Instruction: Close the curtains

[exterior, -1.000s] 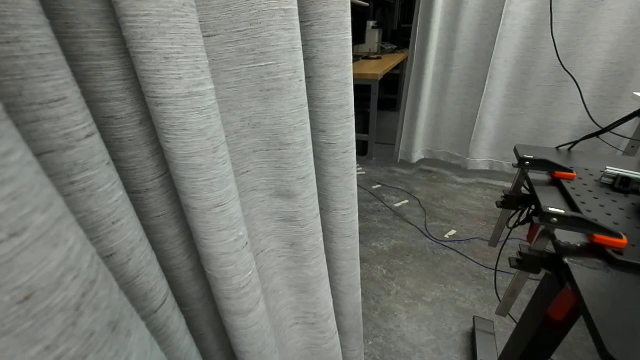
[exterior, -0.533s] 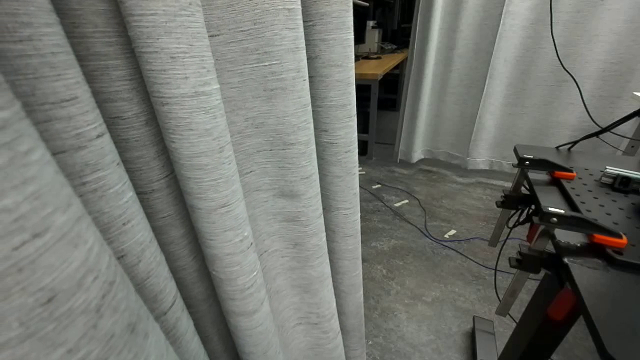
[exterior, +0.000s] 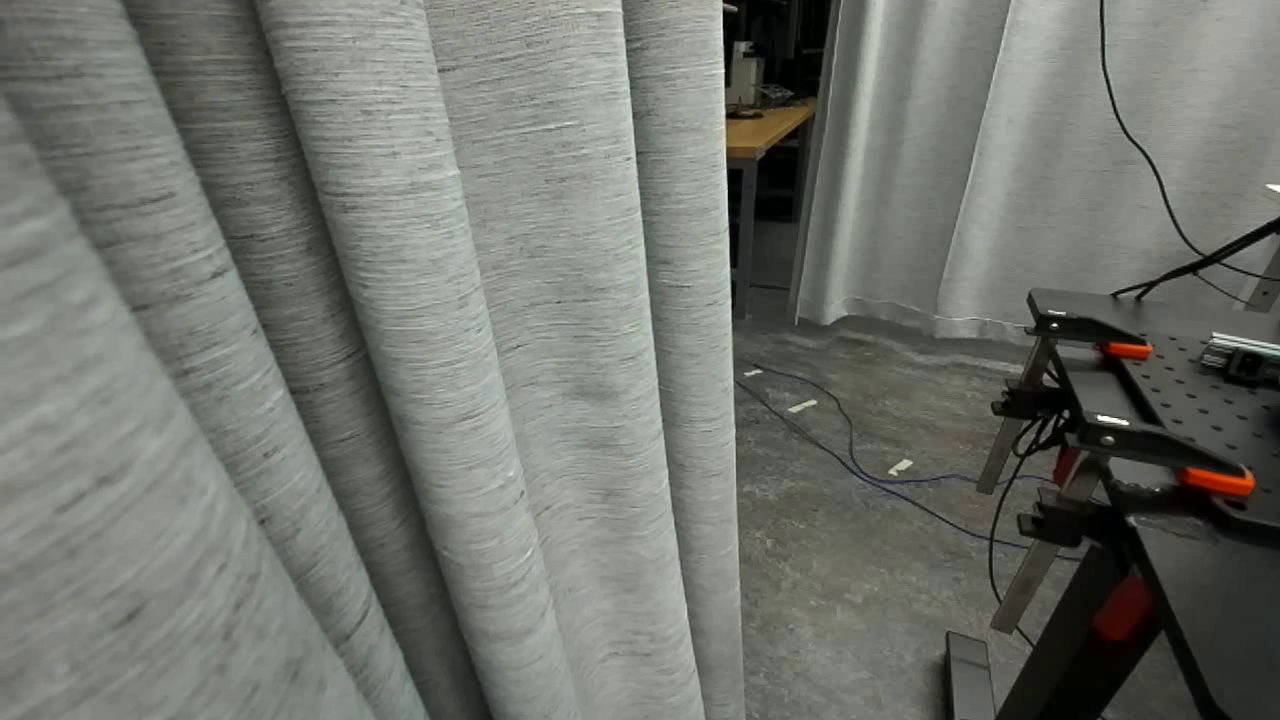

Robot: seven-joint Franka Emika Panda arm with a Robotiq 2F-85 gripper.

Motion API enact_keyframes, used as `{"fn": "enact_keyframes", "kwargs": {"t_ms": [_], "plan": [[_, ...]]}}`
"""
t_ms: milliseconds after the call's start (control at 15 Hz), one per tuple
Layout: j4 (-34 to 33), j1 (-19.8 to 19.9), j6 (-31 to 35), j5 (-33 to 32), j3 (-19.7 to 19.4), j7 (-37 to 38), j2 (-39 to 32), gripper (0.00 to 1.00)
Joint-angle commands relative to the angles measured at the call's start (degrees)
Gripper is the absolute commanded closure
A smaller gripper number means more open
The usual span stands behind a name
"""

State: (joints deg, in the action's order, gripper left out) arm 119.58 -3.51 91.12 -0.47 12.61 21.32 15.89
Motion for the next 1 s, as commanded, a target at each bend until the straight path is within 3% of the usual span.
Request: {"fn": "enact_keyframes", "kwargs": {"t_ms": [0, 600, 933], "plan": [[2.3, 0.54, 5.06, -1.23, -2.84, -1.23, 1.36, 0.0], [7.16, 3.57, 16.02, -0.1, -11.43, -10.96, 1.74, 0.0], [9.5, 2.85, 26.81, 7.2, -16.71, -28.34, -1.65, 0.0]]}}
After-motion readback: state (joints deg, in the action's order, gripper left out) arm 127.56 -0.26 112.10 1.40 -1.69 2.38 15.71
